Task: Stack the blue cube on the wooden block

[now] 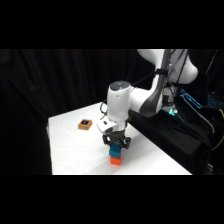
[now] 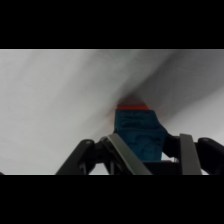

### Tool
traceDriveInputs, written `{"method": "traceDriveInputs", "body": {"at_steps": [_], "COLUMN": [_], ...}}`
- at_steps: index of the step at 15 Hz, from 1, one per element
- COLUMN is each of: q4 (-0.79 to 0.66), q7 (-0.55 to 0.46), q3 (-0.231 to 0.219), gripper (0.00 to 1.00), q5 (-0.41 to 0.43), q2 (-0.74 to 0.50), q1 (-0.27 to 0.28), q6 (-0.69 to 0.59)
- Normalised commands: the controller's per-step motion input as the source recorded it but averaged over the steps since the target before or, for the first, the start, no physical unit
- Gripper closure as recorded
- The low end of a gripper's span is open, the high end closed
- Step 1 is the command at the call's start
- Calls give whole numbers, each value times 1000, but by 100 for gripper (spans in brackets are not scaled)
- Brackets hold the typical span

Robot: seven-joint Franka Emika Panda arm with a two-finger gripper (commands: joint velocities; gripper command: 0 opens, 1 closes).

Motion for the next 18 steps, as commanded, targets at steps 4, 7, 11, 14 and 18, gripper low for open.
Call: {"method": "traceDriveInputs", "body": {"at_steps": [4,7,11,14,18], "q4": [109,136,250,373,453], "q7": [-2,2,-19,-34,40], "q3": [11,30,19,-26,-97], "gripper": [74,74,74,74,74], "q5": [-52,33,180,261,185], "q2": [-125,-221,-169,-16,142], "q1": [-25,-37,-73,-100,-98], "q6": [-158,-357,-511,-468,-351]}}
